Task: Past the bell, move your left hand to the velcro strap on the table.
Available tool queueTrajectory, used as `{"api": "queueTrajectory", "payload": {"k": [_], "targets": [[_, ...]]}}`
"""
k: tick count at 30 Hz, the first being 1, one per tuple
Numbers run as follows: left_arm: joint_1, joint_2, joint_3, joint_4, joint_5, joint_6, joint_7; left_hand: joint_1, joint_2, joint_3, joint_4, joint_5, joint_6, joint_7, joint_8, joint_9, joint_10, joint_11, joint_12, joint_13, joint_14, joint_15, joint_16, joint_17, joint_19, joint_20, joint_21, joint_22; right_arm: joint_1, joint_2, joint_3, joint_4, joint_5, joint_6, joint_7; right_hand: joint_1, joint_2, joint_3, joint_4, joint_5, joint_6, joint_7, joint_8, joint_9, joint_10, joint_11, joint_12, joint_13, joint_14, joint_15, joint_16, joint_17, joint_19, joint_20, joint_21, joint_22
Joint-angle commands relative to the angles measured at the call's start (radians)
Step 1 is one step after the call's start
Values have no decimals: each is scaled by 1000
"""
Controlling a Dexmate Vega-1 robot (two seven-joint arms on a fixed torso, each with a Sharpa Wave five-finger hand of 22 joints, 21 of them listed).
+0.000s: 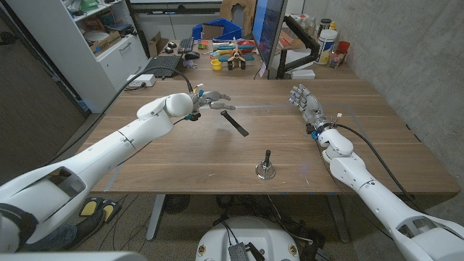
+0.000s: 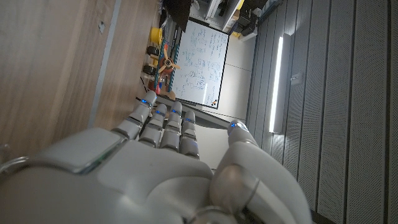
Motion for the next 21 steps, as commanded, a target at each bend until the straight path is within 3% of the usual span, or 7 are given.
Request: {"api": "queueTrajectory", "payload": {"k": [1,8,21], "targets": [[-24,-13,40,-2,81,12,-42,14,3,0,-7,-4,4,-13,6,3,-1,0,5,4,3,11,5,3,-28,16,11,6,10,5,0,13,6,5,8,0,6,1,-6,5,9,3,4,2,15,1,6,5,8,1,4,2,8,2,-3,2],[-31,-15,58,-15,133,28,-69,36,1,7,-21,-3,19,-26,9,4,6,2,9,7,21,30,11,6,33,54,32,8,13,5,1,18,8,6,10,0,6,1,-7,5,9,3,4,2,14,2,6,5,9,0,4,2,8,2,-5,2],[-35,-28,68,-2,168,27,-107,53,-3,12,-32,-2,30,-29,11,4,13,3,12,8,33,33,14,8,70,70,42,7,14,4,6,12,11,10,11,1,7,1,-8,5,10,3,4,2,14,0,6,5,9,-1,4,2,10,2,-9,2]]}}
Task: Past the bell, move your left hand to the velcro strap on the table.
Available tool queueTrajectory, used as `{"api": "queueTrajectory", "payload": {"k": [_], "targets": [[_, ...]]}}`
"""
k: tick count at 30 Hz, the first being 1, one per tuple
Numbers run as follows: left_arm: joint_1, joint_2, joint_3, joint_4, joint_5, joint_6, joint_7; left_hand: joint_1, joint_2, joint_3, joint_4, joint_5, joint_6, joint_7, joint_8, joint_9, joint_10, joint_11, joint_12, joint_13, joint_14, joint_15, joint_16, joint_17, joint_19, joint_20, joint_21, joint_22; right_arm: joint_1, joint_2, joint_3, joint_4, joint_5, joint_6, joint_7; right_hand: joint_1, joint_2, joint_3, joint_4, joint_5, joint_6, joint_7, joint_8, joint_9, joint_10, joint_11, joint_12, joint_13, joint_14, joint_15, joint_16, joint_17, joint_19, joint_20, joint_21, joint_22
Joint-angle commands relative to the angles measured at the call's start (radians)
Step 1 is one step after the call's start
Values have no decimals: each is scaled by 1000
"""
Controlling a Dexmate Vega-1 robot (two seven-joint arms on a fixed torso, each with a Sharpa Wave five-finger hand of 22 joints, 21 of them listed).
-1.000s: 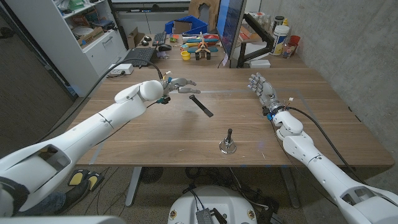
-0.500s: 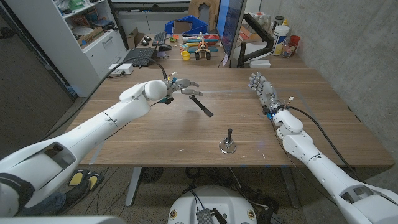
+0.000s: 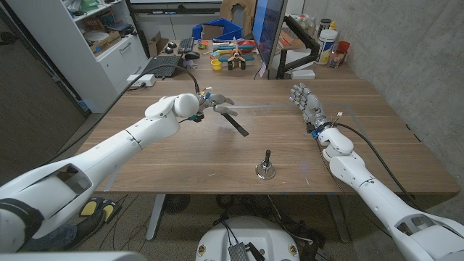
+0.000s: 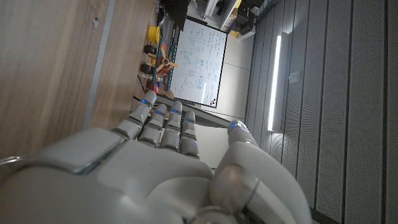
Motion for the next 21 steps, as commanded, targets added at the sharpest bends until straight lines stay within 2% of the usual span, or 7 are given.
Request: {"api": "queueTrajectory", "payload": {"k": [1,8,21], "targets": [[-5,-12,13,6,43,4,-36,13,1,0,-11,2,11,0,5,5,8,-2,8,3,3,2,6,3,5,2,5,2,2,0,3,-1,3,3,2,0,7,4,-5,5,10,3,4,2,9,-5,5,5,9,-1,4,2,6,-2,-2,2],[-3,-18,16,13,53,3,-43,19,1,2,-14,2,14,0,5,5,11,-10,9,4,6,2,6,3,-5,0,-1,2,3,1,3,0,3,3,1,0,7,3,-5,5,9,2,4,2,9,-5,5,5,9,-1,3,2,7,-1,-4,2],[2,-32,18,24,66,6,-42,23,1,3,-16,2,19,-3,6,5,13,-8,10,4,4,-1,4,4,-11,-5,-5,2,10,2,2,14,6,5,11,-2,7,2,-5,5,10,1,4,2,10,-6,6,5,11,-1,4,2,8,-1,-8,2]]}}
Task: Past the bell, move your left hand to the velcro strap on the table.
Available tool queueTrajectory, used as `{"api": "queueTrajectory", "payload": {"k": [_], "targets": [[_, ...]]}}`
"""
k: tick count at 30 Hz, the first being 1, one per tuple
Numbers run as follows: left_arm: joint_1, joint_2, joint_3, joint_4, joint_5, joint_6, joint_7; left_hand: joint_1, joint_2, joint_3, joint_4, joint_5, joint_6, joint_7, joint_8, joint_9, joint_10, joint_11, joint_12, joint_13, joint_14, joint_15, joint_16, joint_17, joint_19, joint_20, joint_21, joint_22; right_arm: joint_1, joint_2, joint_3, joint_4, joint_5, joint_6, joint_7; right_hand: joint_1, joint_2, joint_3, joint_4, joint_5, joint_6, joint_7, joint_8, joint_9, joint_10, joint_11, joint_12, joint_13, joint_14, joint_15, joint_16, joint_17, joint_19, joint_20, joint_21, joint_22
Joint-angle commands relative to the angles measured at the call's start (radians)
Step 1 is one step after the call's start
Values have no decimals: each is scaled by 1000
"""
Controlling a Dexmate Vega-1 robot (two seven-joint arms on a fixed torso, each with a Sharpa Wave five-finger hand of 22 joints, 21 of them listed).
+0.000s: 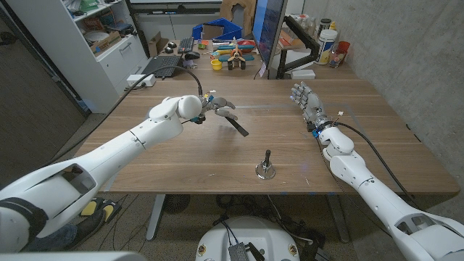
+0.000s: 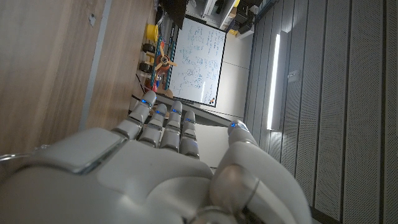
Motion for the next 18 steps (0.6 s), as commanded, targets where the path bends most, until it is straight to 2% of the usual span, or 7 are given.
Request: {"api": "queueTrajectory", "payload": {"k": [1,18], "targets": [[5,-11,2,8,15,4,-4,11,-3,1,-6,2,12,1,6,5,7,-1,9,4,-1,-7,4,4,-8,-6,-1,3,8,1,-1,12,4,1,9,-2,7,4,-4,5,10,0,4,2,5,-1,5,5,10,-1,4,2,8,-1,-2,2],[4,-22,7,9,22,10,-8,14,-3,1,-6,2,24,2,7,6,9,-2,10,5,-3,-6,3,6,-12,-7,-5,3,8,1,-1,26,9,3,19,-2,8,4,-5,5,11,0,4,2,5,0,5,5,11,-2,3,2,11,-1,-8,2]]}}
